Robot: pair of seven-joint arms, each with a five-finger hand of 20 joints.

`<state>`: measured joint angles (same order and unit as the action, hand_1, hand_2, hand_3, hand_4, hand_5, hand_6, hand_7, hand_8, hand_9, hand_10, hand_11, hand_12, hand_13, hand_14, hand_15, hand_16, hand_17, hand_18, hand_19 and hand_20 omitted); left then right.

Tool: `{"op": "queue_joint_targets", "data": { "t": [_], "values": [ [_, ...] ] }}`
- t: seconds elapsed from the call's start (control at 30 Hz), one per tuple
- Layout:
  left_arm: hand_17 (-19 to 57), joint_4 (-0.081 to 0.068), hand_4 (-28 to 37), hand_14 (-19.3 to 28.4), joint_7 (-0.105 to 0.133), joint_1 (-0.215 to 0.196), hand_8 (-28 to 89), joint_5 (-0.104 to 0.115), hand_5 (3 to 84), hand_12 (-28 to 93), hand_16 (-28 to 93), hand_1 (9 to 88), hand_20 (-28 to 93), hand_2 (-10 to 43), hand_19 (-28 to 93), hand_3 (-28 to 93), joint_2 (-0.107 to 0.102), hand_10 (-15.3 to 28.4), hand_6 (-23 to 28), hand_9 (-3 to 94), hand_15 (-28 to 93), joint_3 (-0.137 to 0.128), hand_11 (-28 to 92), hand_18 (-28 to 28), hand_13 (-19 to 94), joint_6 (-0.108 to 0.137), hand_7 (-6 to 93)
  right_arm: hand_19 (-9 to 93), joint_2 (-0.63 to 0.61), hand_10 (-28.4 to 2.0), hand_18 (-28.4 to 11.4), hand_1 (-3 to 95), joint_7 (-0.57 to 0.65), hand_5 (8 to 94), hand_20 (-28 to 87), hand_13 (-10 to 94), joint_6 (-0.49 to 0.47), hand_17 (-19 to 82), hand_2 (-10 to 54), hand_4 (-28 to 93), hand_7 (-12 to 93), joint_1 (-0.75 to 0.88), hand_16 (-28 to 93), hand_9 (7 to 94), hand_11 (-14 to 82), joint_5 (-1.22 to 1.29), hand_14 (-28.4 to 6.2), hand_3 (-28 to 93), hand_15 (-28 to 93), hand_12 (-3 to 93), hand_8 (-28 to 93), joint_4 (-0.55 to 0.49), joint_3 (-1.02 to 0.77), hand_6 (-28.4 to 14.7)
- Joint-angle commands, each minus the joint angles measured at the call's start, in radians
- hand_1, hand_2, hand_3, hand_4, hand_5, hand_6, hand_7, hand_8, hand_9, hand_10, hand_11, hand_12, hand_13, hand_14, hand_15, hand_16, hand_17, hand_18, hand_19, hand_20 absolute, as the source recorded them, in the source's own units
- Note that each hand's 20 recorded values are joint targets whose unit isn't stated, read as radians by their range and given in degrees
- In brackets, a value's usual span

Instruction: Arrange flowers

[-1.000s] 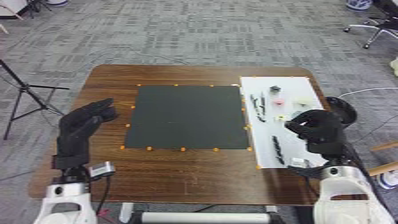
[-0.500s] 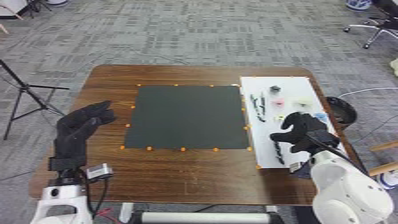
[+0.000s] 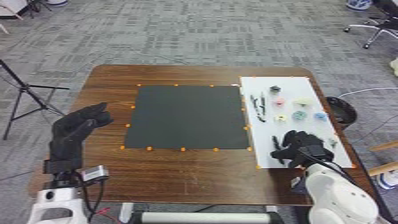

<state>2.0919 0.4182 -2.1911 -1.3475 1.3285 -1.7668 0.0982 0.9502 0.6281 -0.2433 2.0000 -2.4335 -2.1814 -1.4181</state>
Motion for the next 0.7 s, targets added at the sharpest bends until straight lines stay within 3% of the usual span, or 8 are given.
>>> {"op": "queue_joint_targets", "data": {
  "t": [0.03, 0.17, 0.23, 0.3, 0.47, 0.7],
  "values": [
    [10.0, 0.006, -23.0, 19.9, -0.012, -0.008, -7, 0.006, 56.5, 15, 1, 28.0, 41, -9.1, 41, 66, 0.004, 14.6, 0.9, 56.9, 35, -0.003, 24, 16.1, 50, -0.008, 15.7, 93, 0.033, -12.5, -19.8, 39.4, 0.029, 56.1, 63, 86, 0.052, 53, -9.5, -15, 34, 0.049, 40, 75.9, 41.2, -0.048, -3.1, 57, 66, 38.6, -5, 0.026, 0.056, -3.2],
    [10.0, 0.007, -22.8, 19.8, -0.017, -0.007, -7, 0.0, 56.5, 15, 1, 28.4, 41, -9.0, 41, 66, 0.008, 14.6, 0.9, 56.8, 35, -0.002, 24, 16.1, 50, -0.015, 15.7, 93, 0.047, -12.1, -18.6, 42.9, 0.035, 58.4, 65, 89, 0.073, 56, -9.5, -16, 39, 0.051, 39, 79.2, 43.6, -0.027, -1.5, 58, 65, 39.1, -4, 0.03, 0.077, -2.7],
    [10.0, 0.005, -22.5, 19.8, -0.018, -0.006, -7, 0.001, 56.5, 15, 1, 28.5, 41, -8.9, 41, 66, 0.006, 14.6, 0.9, 56.8, 35, -0.001, 24, 16.1, 50, -0.015, 15.8, 93, 0.054, -11.5, -18.3, 46.1, 0.043, 60.1, 65, 91, 0.08, 58, -9.5, -15, 37, 0.051, 40, 81.5, 43.1, 0.001, -0.9, 55, 65, 38.5, 17, 0.03, 0.077, -2.2],
    [10.0, 0.004, -22.3, 19.8, -0.017, -0.004, -7, 0.003, 56.5, 15, 1, 28.8, 41, -8.9, 41, 66, 0.004, 14.6, 0.9, 56.9, 35, -0.002, 24, 16.1, 50, -0.014, 15.8, 93, 0.06, -11.2, -18.0, 49.3, 0.053, 61.9, 65, 92, 0.072, 59, -9.5, -13, 34, 0.05, 40, 83.0, 42.1, 0.05, -0.7, 50, 64, 37.3, 24, 0.027, 0.07, -1.7],
    [10.0, 0.004, -22.0, 19.8, -0.017, -0.004, -7, 0.001, 56.5, 15, 1, 29.2, 41, -8.7, 41, 66, 0.007, 14.5, 0.8, 56.8, 35, -0.003, 24, 16.1, 50, -0.02, 15.9, 93, 0.072, -11.0, -17.3, 53.8, 0.076, 65.6, 63, 93, 0.049, 60, -9.5, -9, 29, 0.041, 39, 86.4, 36.5, 0.142, -0.5, 45, 61, 33.6, 26, 0.023, 0.054, -1.6],
    [9.9, 0.003, -21.4, 19.8, -0.019, -0.003, -7, 0.0, 56.6, 15, 1, 29.4, 41, -8.6, 41, 66, 0.01, 14.5, 0.9, 56.8, 35, -0.001, 24, 16.1, 50, -0.022, 15.8, 93, 0.091, -10.7, -16.7, 57.4, 0.108, 67.4, 60, 94, 0.016, 61, -9.5, -8, 23, 0.03, 37, 89.1, 27.6, 0.268, -0.5, 48, 61, 32.6, 27, 0.02, 0.036, -2.5]
  ]
}}
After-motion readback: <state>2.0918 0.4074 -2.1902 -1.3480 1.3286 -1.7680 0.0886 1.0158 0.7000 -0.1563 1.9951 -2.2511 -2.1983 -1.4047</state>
